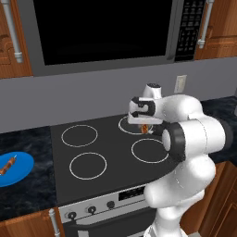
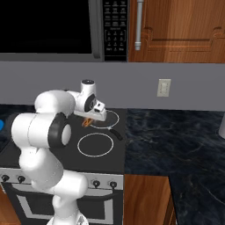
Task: Place the cold items (kiwi and pear) from the fridge in one tupperware on the dining counter. Place the warm items (hot dog and kebab skewer) in the stove area in another tupperware.
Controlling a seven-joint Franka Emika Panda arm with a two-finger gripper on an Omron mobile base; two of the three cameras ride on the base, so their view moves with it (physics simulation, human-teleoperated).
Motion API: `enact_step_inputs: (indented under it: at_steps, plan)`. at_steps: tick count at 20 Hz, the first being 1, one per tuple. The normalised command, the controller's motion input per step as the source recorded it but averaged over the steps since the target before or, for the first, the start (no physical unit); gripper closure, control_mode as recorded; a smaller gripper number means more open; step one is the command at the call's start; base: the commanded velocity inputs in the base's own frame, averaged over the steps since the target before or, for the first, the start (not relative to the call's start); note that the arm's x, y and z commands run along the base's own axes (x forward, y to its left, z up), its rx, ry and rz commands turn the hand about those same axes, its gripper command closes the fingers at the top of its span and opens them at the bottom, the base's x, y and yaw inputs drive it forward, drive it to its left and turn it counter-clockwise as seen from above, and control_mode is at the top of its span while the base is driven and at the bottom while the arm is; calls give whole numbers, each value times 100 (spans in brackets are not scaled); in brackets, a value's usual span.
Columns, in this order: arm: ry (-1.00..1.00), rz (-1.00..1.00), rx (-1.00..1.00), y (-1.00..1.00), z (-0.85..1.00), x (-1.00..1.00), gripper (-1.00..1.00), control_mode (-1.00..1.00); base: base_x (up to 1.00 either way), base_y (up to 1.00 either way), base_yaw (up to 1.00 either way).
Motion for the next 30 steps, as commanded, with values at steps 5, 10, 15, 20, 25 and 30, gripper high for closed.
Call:
enact_step_inputs:
  at_steps: [5, 10, 15, 20, 25, 30]
  plan:
    - [0, -5, 1, 0, 48, -100, 100, -100, 0, 0, 0]
    - [0, -4, 0, 0, 54, -100, 100, -100, 0, 0, 0]
    - [0, -1, 0, 3, 59, -100, 100, -100, 0, 0, 0]
    - [0, 0, 0, 10, 66, -91, 100, -100, 0, 0, 0]
    - [-2, 0, 0, 7, 67, -70, 100, -100, 0, 0, 0]
    - [0, 0, 0, 14, 26, -54, 100, -100, 0, 0, 0]
